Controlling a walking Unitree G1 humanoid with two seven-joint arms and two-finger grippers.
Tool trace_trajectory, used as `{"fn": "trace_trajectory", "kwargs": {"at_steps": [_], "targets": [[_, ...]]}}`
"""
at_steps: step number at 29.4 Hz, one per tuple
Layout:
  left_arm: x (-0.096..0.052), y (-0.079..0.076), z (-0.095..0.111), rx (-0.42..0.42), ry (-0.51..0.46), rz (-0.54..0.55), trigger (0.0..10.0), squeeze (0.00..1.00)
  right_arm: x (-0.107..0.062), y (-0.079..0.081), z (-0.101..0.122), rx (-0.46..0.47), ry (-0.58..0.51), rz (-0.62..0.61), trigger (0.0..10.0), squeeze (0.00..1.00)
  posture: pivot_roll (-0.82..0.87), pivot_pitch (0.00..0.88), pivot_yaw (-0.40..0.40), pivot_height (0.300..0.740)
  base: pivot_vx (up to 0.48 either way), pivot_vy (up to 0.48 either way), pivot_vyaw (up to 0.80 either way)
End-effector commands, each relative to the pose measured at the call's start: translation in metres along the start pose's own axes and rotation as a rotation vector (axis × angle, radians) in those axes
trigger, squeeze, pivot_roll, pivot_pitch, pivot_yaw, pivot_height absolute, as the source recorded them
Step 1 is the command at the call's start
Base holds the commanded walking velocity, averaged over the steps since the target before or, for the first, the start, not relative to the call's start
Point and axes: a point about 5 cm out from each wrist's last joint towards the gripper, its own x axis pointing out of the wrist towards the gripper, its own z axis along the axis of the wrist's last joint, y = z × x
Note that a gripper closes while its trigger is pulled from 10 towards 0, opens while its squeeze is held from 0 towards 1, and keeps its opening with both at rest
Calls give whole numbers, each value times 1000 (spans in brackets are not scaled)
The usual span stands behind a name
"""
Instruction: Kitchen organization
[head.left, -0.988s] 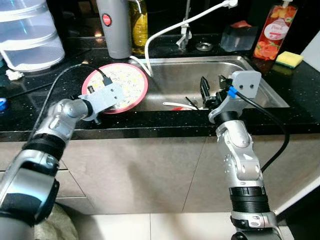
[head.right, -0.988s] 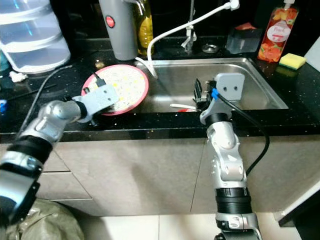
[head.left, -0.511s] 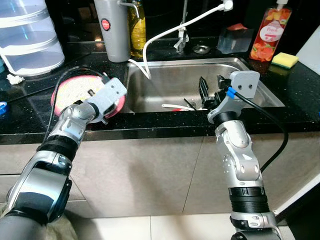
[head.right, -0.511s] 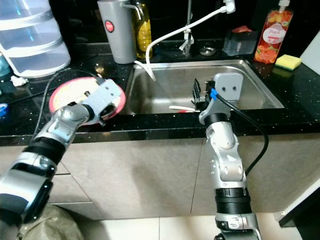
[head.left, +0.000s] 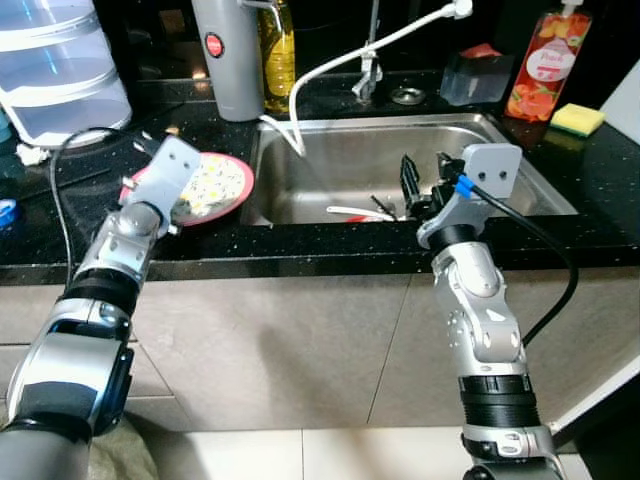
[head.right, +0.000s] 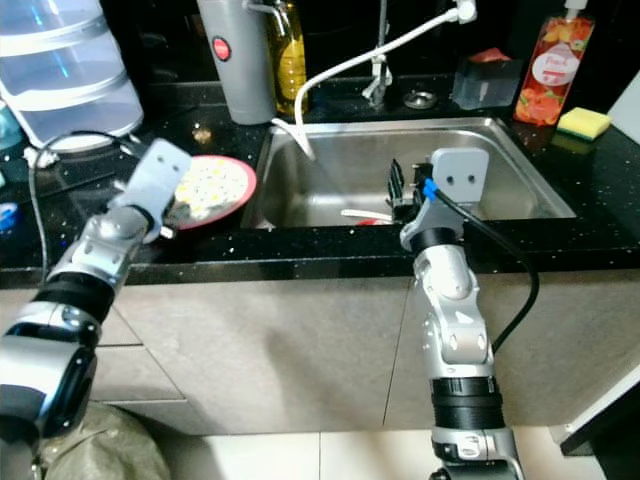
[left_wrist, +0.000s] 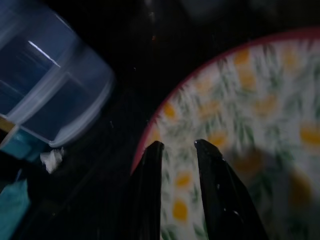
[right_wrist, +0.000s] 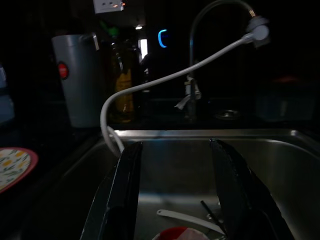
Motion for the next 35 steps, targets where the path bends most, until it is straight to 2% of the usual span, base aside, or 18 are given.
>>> {"fn": "trace_trajectory", "kwargs": {"at_steps": [1, 4, 6, 9, 10, 14, 15, 17, 20, 21, 22, 24, 25, 28, 30, 32, 33, 35], "targets": [[1, 10, 18, -37, -68, 37, 10000, 0, 0, 4, 2, 2, -12, 15, 10000, 0, 118, 0, 26, 740, 0, 0, 0], [-1, 15, 39, -148, -120, 40, 10000, 0, 1, 4, 3, 3, -13, 18, 10000, 0, 117, 0, 25, 740, 0, 0, 0], [-4, 20, 49, -191, -142, 42, 10000, 0, 1, 5, 3, 4, -14, 20, 10000, 0, 117, 0, 25, 740, 0, 0, 0], [-8, 19, 54, -168, -148, -4, 10000, 0, 1, 7, 5, 3, -22, 30, 10000, 0, 119, 0, 27, 740, 0, 0, 0], [-14, 15, 52, -53, -149, -70, 10000, 0, 2, 9, 7, 2, -32, 44, 10000, 0, 120, 0, 27, 740, 0, 0, 0], [-30, 12, 40, 187, -129, -198, 10000, 0, 5, 20, 14, 1, -50, 101, 10000, 0, 123, 0, 23, 740, 0, 0, 0], [-30, 12, 40, 187, -129, -198, 10000, 0, 5, 20, 14, 1, -50, 101, 10000, 0, 123, 0, 23, 740, 0, 0, 0], [-43, 14, 34, 275, -112, -268, 10000, 0, 6, 29, 17, -5, -53, 142, 10000, 0, 126, 0, 31, 740, 0, 0, 0], [-52, 14, 30, 306, -103, -322, 10000, 0, 7, 32, 19, -6, -61, 157, 10000, 0, 129, 0, 34, 740, 0, 0, 0], [-68, 11, 24, 336, -87, -388, 10000, 0, 11, 35, 21, 1, -69, 160, 10000, 0, 136, 0, 31, 740, 0, 0, 0], [-68, 11, 24, 336, -87, -388, 10000, 0, 11, 35, 21, 1, -69, 160, 10000, 0, 136, 0, 31, 740, 0, 0, 0], [-91, 0, 15, 405, -62, -481, 10000, 0, 16, 40, 24, 20, -80, 166, 10000, 0, 161, 0, 4, 740, 0, 0, 0], [-98, -4, 13, 431, -53, -501, 10000, 0, 18, 42, 24, 27, -81, 171, 10000, 0, 161, 0, 4, 740, 0, 0, 0], [-103, -23, 5, 446, -47, -537, 10000, 0, 20, 45, 23, 41, -79, 186, 10000, 0, 175, 0, -11, 740, 0, 0, 0], [-104, -25, 4, 448, -44, -544, 10000, 0, 20, 45, 23, 43, -77, 187, 10000, 0, 175, 0, -11, 740, 0, 0, 0], [-97, -30, -12, 574, 13, -498, 10000, 0, 26, 46, 24, 80, -70, 174, 10000, 0, 182, 0, -42, 740, 0, 0, 0], [-97, -30, -12, 574, 13, -498, 10000, 0, 26, 46, 24, 80, -70, 174, 10000, 0, 182, 0, -42, 740, 0, 0, 0], [-89, -27, -21, 679, 50, -432, 10000, 0, 28, 51, 26, 90, -79, 192, 10000, 0, 178, 0, -39, 740, 0, 0, 0]]}}
